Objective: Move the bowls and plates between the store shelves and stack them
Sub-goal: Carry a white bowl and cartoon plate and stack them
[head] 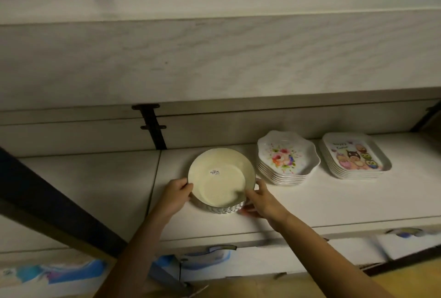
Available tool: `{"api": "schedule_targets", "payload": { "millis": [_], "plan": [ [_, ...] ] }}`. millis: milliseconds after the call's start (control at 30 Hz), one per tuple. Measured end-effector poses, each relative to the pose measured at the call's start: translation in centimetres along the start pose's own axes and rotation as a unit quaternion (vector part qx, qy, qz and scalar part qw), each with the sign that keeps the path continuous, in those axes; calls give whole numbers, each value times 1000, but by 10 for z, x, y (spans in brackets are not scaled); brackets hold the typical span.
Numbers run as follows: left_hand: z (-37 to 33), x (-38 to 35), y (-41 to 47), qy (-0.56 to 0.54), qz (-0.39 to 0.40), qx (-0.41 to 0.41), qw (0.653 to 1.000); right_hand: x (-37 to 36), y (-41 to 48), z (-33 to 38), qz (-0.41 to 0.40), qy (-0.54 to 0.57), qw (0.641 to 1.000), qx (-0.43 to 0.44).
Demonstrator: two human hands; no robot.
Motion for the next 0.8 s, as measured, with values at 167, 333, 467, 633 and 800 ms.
{"api": "schedule_targets", "payload": {
  "millis": [167, 333, 467, 633, 800],
  "plan": [
    [7, 5, -22, 44, -7, -17, 999, -8, -20, -12, -7, -2, 1000, 8],
    [10, 5, -33, 66, -16, -19, 998, -12, -27, -16, 2, -4, 1000, 13],
    [9, 1, -36, 100, -9, -17, 995, -11, -32, -9, 4, -18, 999, 26],
    [-20, 7, -52, 149, -107, -70, 981, 11, -48, -10, -20, -65, 997, 36],
    [-81, -15, -68, 130, -120, -199, 964, 74, -56, -7, -93, -67, 993, 36]
  ]
}}
Point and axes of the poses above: each hand's wrist, its own y-axis towards the middle knuckle, its own x-axis out of the back of the hand, z = x × y, the point moved 7 cm from there along y, towards the middle knuckle
